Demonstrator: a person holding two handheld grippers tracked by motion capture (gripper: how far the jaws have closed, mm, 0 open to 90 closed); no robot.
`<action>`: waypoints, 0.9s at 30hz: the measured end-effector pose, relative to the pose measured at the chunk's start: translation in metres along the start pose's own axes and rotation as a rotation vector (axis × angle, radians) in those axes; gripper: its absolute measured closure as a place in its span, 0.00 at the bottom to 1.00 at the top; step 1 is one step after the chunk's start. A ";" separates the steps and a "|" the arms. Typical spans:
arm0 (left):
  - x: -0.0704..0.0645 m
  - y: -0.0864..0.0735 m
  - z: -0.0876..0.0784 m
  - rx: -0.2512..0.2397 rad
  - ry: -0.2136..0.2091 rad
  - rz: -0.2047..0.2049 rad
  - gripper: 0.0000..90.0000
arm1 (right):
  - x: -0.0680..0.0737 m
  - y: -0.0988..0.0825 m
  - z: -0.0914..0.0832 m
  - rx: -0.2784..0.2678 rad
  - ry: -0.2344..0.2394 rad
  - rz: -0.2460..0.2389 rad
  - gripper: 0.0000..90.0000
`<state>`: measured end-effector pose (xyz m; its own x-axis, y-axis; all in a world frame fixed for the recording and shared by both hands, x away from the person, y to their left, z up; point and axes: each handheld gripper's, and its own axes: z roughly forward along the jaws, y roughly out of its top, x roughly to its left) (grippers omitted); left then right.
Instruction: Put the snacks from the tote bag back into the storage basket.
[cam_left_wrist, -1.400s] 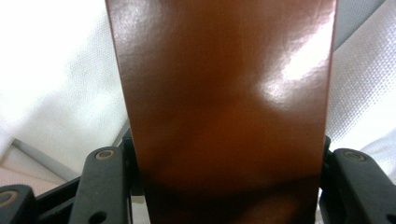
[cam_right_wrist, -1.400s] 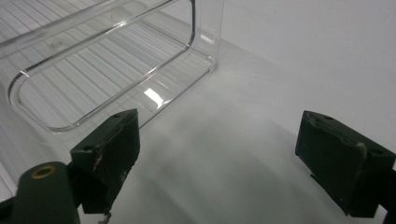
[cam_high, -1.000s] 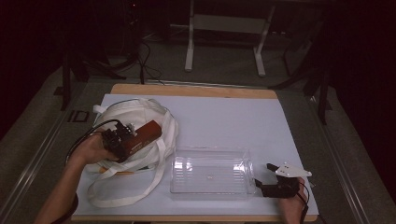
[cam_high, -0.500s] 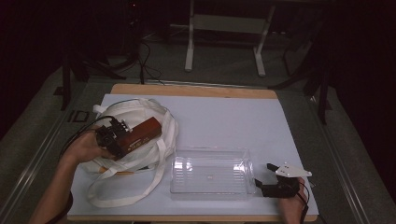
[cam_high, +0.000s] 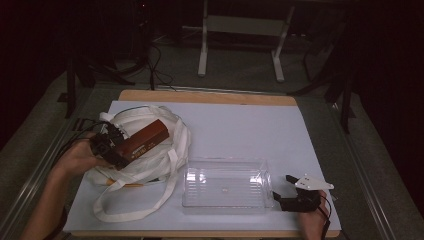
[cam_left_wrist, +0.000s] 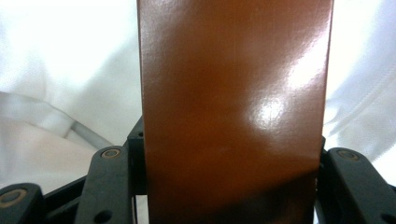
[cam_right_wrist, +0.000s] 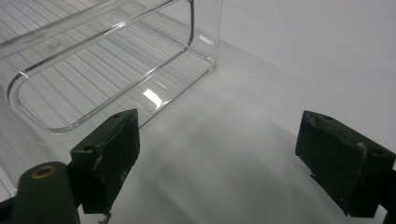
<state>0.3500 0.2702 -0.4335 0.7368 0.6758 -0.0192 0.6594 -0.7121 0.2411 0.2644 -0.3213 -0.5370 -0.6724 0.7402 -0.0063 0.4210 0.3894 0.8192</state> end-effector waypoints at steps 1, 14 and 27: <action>0.000 -0.001 -0.002 -0.010 0.000 0.000 0.49 | 0.000 0.000 0.000 0.000 0.000 -0.001 0.15; -0.015 0.003 -0.030 -0.128 0.017 0.073 0.49 | 0.000 0.000 0.000 -0.004 0.000 -0.002 0.15; -0.051 0.019 -0.048 -0.171 -0.036 0.324 0.49 | 0.000 0.000 0.000 -0.006 -0.003 -0.005 0.15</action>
<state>0.3180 0.2312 -0.3812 0.9103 0.4107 0.0514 0.3582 -0.8441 0.3990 0.2642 -0.3216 -0.5369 -0.6729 0.7397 -0.0120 0.4140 0.3899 0.8226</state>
